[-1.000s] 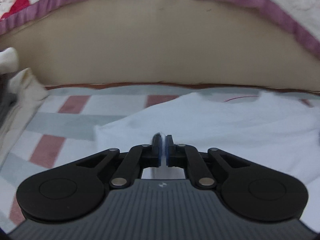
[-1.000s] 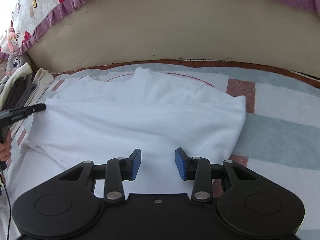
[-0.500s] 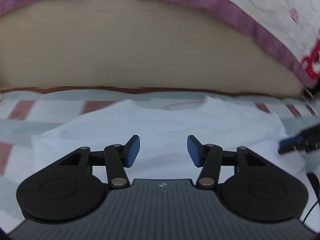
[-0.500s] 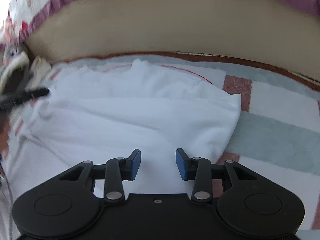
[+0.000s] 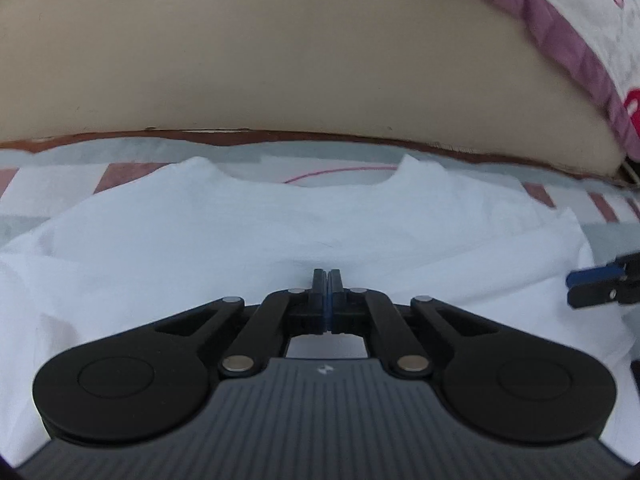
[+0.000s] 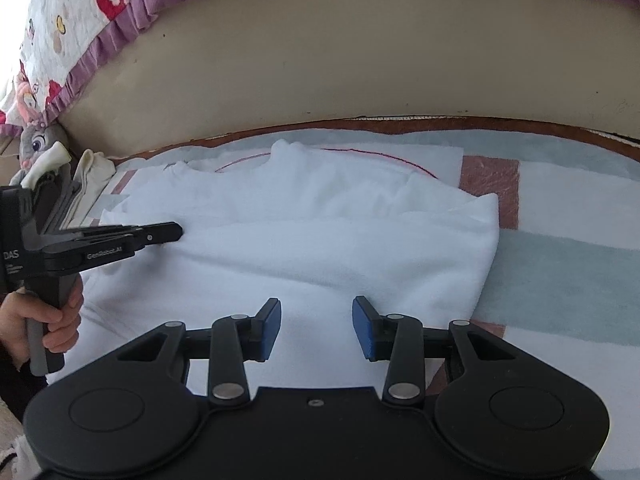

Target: Fold clothes

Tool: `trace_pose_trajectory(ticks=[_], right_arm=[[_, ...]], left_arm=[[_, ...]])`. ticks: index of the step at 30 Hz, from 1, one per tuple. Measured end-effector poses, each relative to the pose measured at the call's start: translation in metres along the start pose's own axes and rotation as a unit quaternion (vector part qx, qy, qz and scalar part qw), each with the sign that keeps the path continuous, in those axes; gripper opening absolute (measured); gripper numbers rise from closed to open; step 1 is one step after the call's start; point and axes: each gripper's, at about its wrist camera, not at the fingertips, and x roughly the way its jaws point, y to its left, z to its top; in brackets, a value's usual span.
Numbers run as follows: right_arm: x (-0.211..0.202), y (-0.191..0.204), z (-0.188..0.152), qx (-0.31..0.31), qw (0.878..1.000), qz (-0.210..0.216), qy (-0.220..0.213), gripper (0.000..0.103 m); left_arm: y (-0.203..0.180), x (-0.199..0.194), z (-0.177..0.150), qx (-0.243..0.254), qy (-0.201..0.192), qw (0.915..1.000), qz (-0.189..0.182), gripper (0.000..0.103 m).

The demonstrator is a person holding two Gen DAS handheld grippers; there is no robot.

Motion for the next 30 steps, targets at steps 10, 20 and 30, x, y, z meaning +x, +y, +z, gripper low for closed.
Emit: trace_pose_trajectory(ticks=[10, 20, 30], right_arm=[[0.000, -0.008, -0.003, 0.025, 0.999, 0.018, -0.011, 0.045], [-0.001, -0.006, -0.007, 0.023, 1.000, 0.011, -0.015, 0.045], [-0.014, 0.005, 0.001, 0.002, 1.000, -0.010, -0.020, 0.046]], left_arm=[[0.049, -0.070, -0.009, -0.064, -0.037, 0.9935, 0.087, 0.000], [0.148, -0.232, -0.078, -0.097, -0.021, 0.9631, 0.250, 0.000], [0.254, -0.332, -0.122, -0.191, 0.064, 0.8597, 0.469, 0.063]])
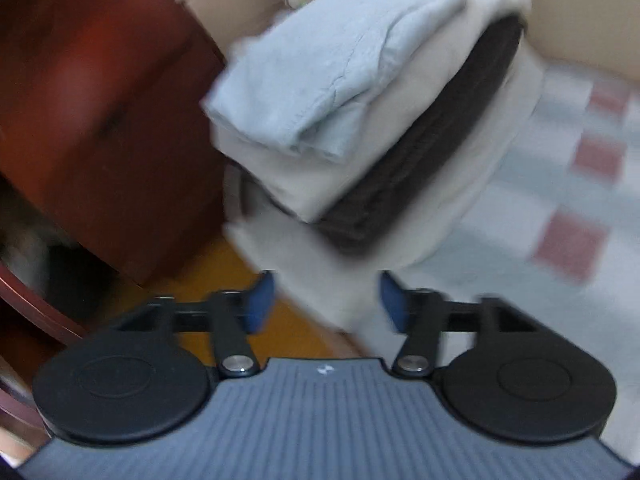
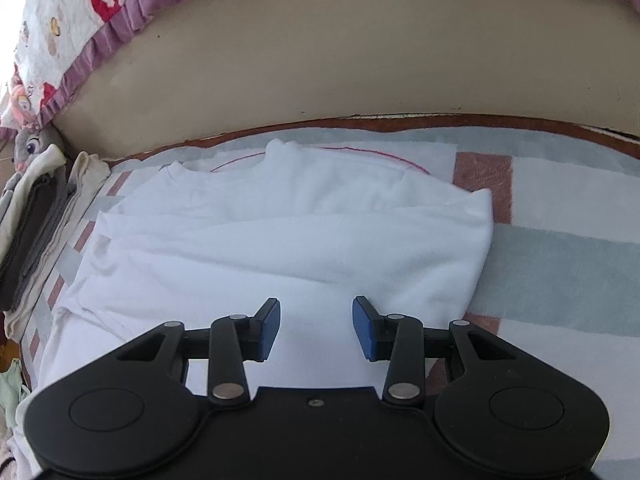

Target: Fold clothes

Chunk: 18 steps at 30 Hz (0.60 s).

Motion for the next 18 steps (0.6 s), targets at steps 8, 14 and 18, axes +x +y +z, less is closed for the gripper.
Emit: trace_pose_trajectory(ticks=[8, 14, 18], right_arm=[[-0.041, -0.048, 0.011, 0.049, 0.993, -0.044, -0.093, 0.059], [-0.022, -0.103, -0.008, 0.177, 0.980, -0.015, -0.084, 0.059], [-0.009, -0.101, -0.012, 0.165, 0.982, 0.029, -0.089, 0.059]], left_arm=[[-0.135, 0.000, 0.019, 0.024, -0.048, 0.9592, -0.278, 0.063], [-0.225, 0.039, 0.037, 0.000, -0.024, 0.9297, -0.367, 0.063], [-0.259, 0.061, 0.043, -0.010, -0.001, 0.9259, -0.378, 0.063]])
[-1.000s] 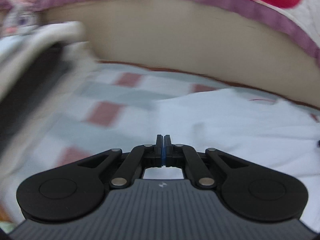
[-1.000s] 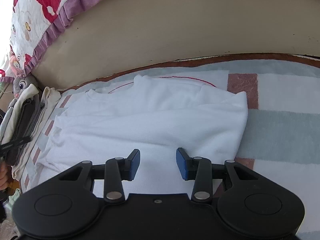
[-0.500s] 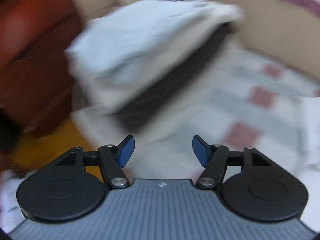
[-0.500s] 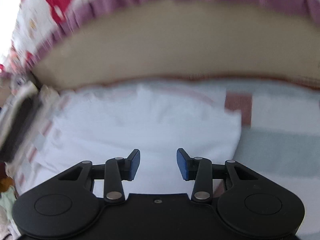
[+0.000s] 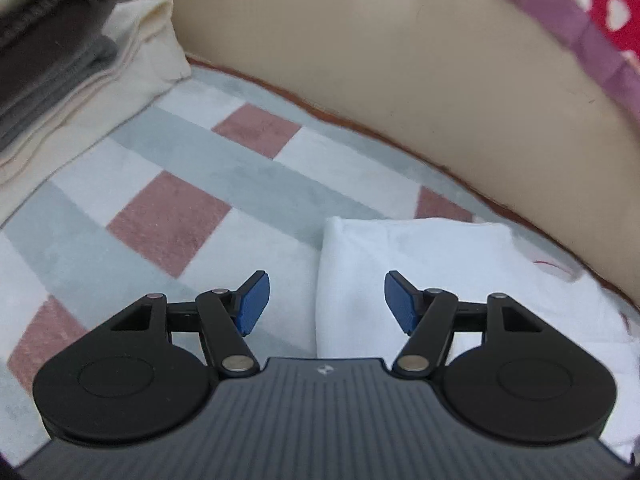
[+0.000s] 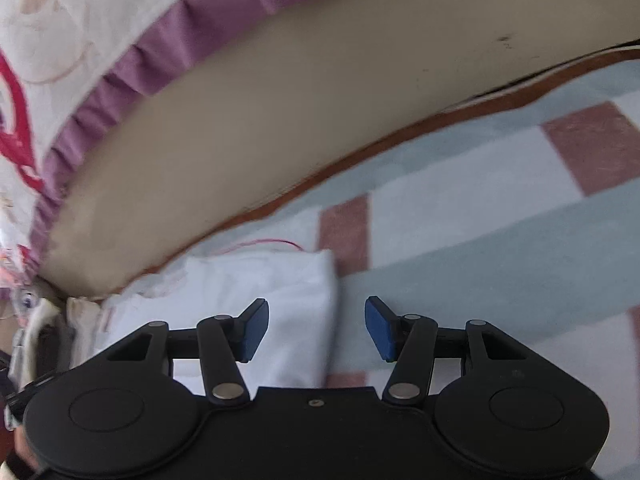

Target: Fold clothes

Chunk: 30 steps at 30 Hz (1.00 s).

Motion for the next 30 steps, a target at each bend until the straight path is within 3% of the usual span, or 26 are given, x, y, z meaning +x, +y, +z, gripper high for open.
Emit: trace_pose_trajectory(ticks=[5, 7, 9, 11, 13, 14, 15, 16, 17, 20, 23, 27, 30], right_arm=[[0.021, 0.023, -0.003, -0.093, 0.996, 0.010, 0.008, 0.059], [0.026, 0.028, -0.002, -0.113, 0.994, 0.008, 0.008, 0.060], [0.029, 0.031, -0.003, -0.129, 0.992, 0.002, 0.004, 0.052], [0.032, 0.032, -0.003, -0.142, 0.990, -0.008, -0.004, 0.046], [0.034, 0.033, -0.003, -0.136, 0.991, -0.009, -0.015, 0.047], [0.035, 0.033, -0.004, -0.131, 0.991, -0.008, -0.017, 0.047], [0.036, 0.036, -0.005, -0.136, 0.990, -0.008, -0.017, 0.046], [0.037, 0.038, -0.006, -0.144, 0.989, -0.008, -0.017, 0.029], [0.037, 0.042, -0.007, -0.159, 0.987, -0.006, -0.014, 0.007], [0.026, 0.057, -0.005, -0.198, 0.978, -0.028, -0.051, 0.008], [0.010, 0.083, -0.001, -0.249, 0.962, -0.043, -0.106, 0.007], [-0.004, 0.101, 0.000, -0.288, 0.944, -0.056, -0.149, 0.007], [-0.002, 0.093, 0.002, -0.279, 0.945, -0.076, -0.155, 0.007]], left_arm=[[-0.002, 0.017, -0.006, 0.009, 0.011, 0.9992, -0.037, 0.063], [-0.002, 0.022, -0.006, 0.017, -0.004, 0.9987, -0.047, 0.067], [-0.006, 0.027, -0.003, 0.034, -0.008, 0.9976, -0.059, 0.077], [-0.021, 0.036, 0.000, 0.085, 0.001, 0.9947, -0.059, 0.090], [-0.044, 0.044, -0.001, 0.149, 0.014, 0.9881, -0.038, 0.091], [-0.053, 0.046, -0.002, 0.173, 0.015, 0.9844, -0.031, 0.082], [-0.061, 0.046, -0.004, 0.192, 0.007, 0.9809, -0.032, 0.054], [-0.066, 0.044, -0.004, 0.201, 0.003, 0.9791, -0.031, 0.036], [-0.071, 0.043, -0.002, 0.199, 0.007, 0.9795, -0.029, 0.010], [-0.083, 0.028, 0.003, 0.188, -0.007, 0.9821, 0.000, 0.010], [-0.099, 0.010, 0.004, 0.206, -0.046, 0.9773, 0.019, 0.009], [-0.110, -0.004, 0.009, 0.206, -0.102, 0.9733, 0.012, 0.009], [-0.112, 0.005, 0.012, 0.205, -0.119, 0.9715, 0.008, 0.009]])
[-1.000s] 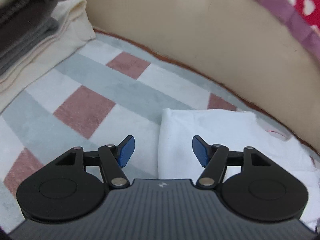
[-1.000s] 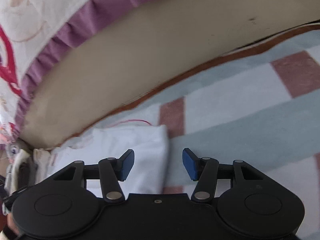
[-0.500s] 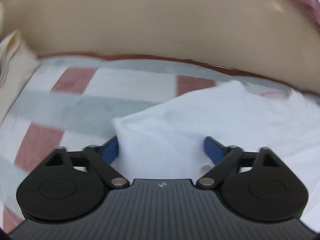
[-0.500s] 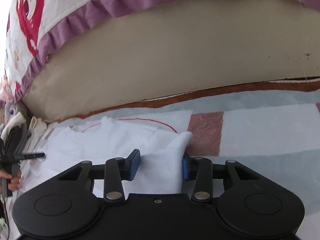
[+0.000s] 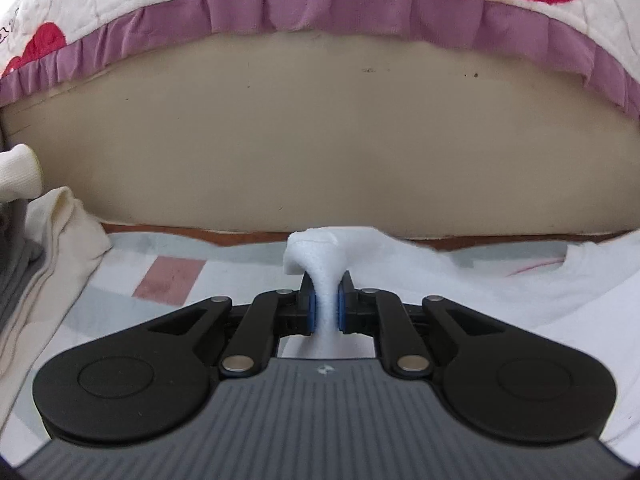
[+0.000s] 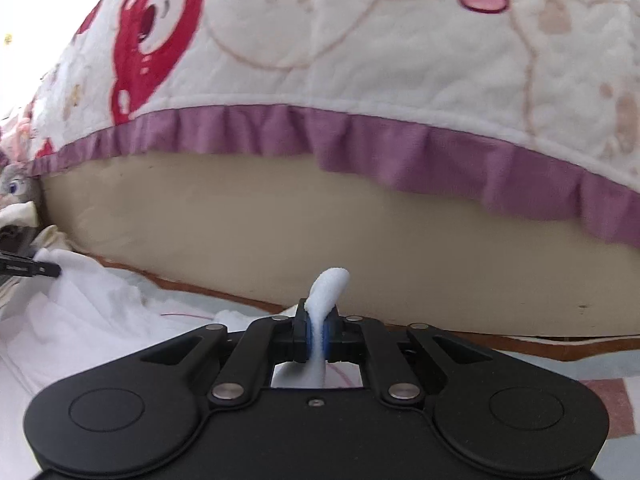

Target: Fold clothes

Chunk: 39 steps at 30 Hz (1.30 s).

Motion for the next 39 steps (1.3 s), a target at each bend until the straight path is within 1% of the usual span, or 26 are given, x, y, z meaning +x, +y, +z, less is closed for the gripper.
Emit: trace_pose_trajectory(ticks=[2, 4, 5, 6, 8, 9, 10, 11, 12, 14, 16, 17, 18, 19, 21, 22, 24, 25, 26, 27, 31, 33, 35, 36, 38, 39], right_arm=[[0.007, -0.008, -0.006, 0.009, 1.000, -0.014, 0.017, 0.007], [0.018, -0.016, -0.015, 0.020, 0.998, -0.030, 0.049, 0.007], [0.024, -0.019, -0.022, 0.026, 0.997, -0.036, 0.063, 0.007], [0.031, -0.021, -0.026, 0.031, 0.995, -0.045, 0.084, 0.011], [0.039, -0.026, -0.032, 0.045, 0.990, -0.061, 0.116, 0.027], [0.040, -0.029, -0.031, 0.055, 0.989, -0.068, 0.123, 0.040], [0.037, -0.032, -0.026, 0.070, 0.986, -0.080, 0.130, 0.053], [0.035, -0.035, -0.021, 0.086, 0.982, -0.093, 0.137, 0.054], [0.028, -0.038, -0.013, 0.102, 0.979, -0.102, 0.143, 0.054], [0.006, -0.038, -0.004, 0.122, 0.977, -0.084, 0.154, 0.054], [-0.018, -0.034, 0.002, 0.132, 0.976, -0.054, 0.166, 0.054], [-0.030, -0.028, 0.003, 0.129, 0.976, -0.031, 0.171, 0.054], [-0.042, -0.020, 0.002, 0.109, 0.980, -0.017, 0.165, 0.056], [-0.058, -0.006, -0.003, 0.067, 0.986, -0.019, 0.150, 0.060], [-0.074, 0.019, -0.021, -0.030, 0.986, -0.019, 0.163, 0.061], [-0.081, 0.031, -0.031, -0.079, 0.982, -0.019, 0.171, 0.060], [-0.078, 0.046, -0.043, -0.146, 0.970, -0.009, 0.192, 0.058], [-0.072, 0.051, -0.048, -0.165, 0.965, -0.004, 0.202, 0.047], [-0.063, 0.052, -0.051, -0.168, 0.962, -0.002, 0.217, 0.033], [-0.054, 0.052, -0.054, -0.168, 0.958, -0.002, 0.232, 0.005], [-0.065, 0.035, -0.055, -0.148, 0.959, -0.047, 0.238, 0.005], [-0.065, 0.023, -0.059, -0.124, 0.956, -0.069, 0.258, 0.003], [-0.063, 0.011, -0.062, -0.099, 0.952, -0.088, 0.276, 0.007], [-0.066, 0.008, -0.060, -0.089, 0.955, -0.089, 0.268, 0.011], [-0.076, 0.011, -0.050, -0.074, 0.964, -0.084, 0.242, 0.014], [-0.082, 0.014, -0.043, -0.063, 0.970, -0.073, 0.223, 0.023]], left_arm=[[0.001, 0.010, -0.004, -0.012, 0.010, 0.9999, 0.005, 0.010], [-0.004, 0.034, -0.012, 0.000, 0.055, 0.9981, 0.026, 0.012], [-0.007, 0.046, -0.017, 0.009, 0.079, 0.9962, 0.037, 0.015], [-0.007, 0.049, -0.018, 0.006, 0.083, 0.9954, 0.047, 0.020], [-0.006, 0.053, -0.019, -0.001, 0.091, 0.9937, 0.067, 0.029], [-0.003, 0.049, -0.015, -0.019, 0.091, 0.9933, 0.069, 0.036], [0.001, 0.041, -0.012, -0.036, 0.089, 0.9935, 0.061, 0.040], [0.006, 0.033, -0.008, -0.053, 0.087, 0.9935, 0.052, 0.045], [0.011, 0.022, -0.006, -0.070, 0.079, 0.9938, 0.037, 0.046], [0.017, 0.003, -0.008, -0.103, 0.083, 0.9912, 0.004, 0.047], [0.022, -0.009, -0.017, -0.141, 0.111, 0.9830, -0.041, 0.049], [0.023, -0.010, -0.023, -0.157, 0.133, 0.9769, -0.060, 0.055], [0.024, -0.010, -0.029, -0.172, 0.155, 0.9697, -0.077, 0.060], [0.023, -0.011, -0.035, -0.186, 0.172, 0.9632, -0.089, 0.060], [0.015, -0.014, -0.044, -0.179, 0.178, 0.9626, -0.098, 0.060], [0.008, -0.015, -0.046, -0.163, 0.177, 0.9658, -0.097, 0.060], [-0.006, -0.013, -0.048, -0.113, 0.180, 0.9734, -0.084, 0.060], [-0.015, -0.013, -0.049, -0.084, 0.184, 0.9762, -0.077, 0.060], [-0.019, -0.014, -0.051, -0.079, 0.184, 0.9771, -0.072, 0.060], [-0.023, -0.015, -0.052, -0.073, 0.183, 0.9781, -0.067, 0.060], [-0.029, -0.021, -0.056, -0.049, 0.194, 0.9788, -0.045, 0.060], [-0.029, -0.024, -0.057, -0.035, 0.199, 0.9789, -0.029, 0.060], [-0.029, -0.031, -0.057, -0.023, 0.209, 0.9777, -0.007, 0.060], [-0.027, -0.041, -0.056, -0.020, 0.214, 0.9767, 0.002, 0.060], [-0.019, -0.061, -0.056, -0.011, 0.220, 0.9754, 0.014, 0.061], [-0.015, -0.073, -0.057, -0.006, 0.222, 0.9749, 0.020, 0.063]])
